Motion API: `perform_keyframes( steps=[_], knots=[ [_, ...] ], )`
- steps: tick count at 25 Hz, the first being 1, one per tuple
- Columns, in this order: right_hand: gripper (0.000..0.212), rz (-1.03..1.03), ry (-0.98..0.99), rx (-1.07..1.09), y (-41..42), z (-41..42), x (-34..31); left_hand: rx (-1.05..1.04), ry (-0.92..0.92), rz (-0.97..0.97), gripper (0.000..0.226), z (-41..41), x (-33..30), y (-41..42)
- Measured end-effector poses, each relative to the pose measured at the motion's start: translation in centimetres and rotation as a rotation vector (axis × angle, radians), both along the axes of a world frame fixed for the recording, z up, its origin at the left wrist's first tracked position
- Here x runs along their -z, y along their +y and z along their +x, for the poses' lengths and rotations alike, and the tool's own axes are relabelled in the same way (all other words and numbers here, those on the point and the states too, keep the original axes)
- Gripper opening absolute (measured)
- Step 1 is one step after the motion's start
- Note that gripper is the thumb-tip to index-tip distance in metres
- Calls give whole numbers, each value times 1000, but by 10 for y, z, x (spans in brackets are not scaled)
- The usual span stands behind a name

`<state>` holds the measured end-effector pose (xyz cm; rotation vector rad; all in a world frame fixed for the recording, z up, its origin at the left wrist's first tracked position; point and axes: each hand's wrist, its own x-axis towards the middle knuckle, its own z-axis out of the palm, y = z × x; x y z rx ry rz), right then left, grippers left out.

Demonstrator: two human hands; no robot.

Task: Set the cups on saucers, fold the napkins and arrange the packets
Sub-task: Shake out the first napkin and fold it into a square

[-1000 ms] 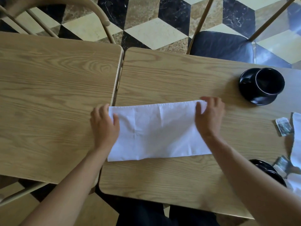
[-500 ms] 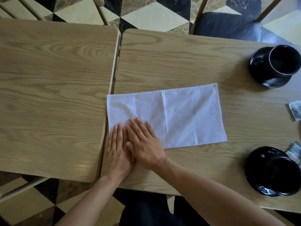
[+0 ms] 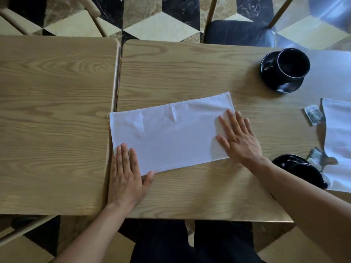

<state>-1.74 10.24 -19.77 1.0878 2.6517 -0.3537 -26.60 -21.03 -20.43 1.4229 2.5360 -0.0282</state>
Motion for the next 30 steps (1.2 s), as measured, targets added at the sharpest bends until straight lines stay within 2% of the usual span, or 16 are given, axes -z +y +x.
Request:
perform_keyframes(
  steps=[3,6,9,12,14,18,21,23,25,27,30],
  knots=[
    [67,28,26,57,-9,-8,-11,-37,-37,-4,96,5,-13,3],
    [66,94,219,198,-34,-44,-21,-62,-74,90,84,7,-21,27],
    [63,30,342,3,-66,-107,-16,56,-56,150,72,8,-20,85],
    [60,16,254,-245,-63,-132,1,71,29,62,70,-4,-8,115],
    [62,47,189,-257,-29,-116,13,31,72,26,74,-22,5,107],
    [68,48,95,54,40,-60,16,-10,103,32,80,-46,13,88],
    [70,17,59,113,46,-57,9,-1,106,3,82,-46,9,90],
    [71,-25,88,189,37,-65,1,0,73,-31,83,-44,2,93],
    [71,-66,198,415,16,-62,-8,-16,37,-65,85,-42,-5,94],
    [58,-38,320,684,-13,-47,-19,-7,6,-61,83,-38,-14,102],
    [43,20,259,868,-53,-22,-32,232,1,71,68,-6,-29,131]
  ],
)
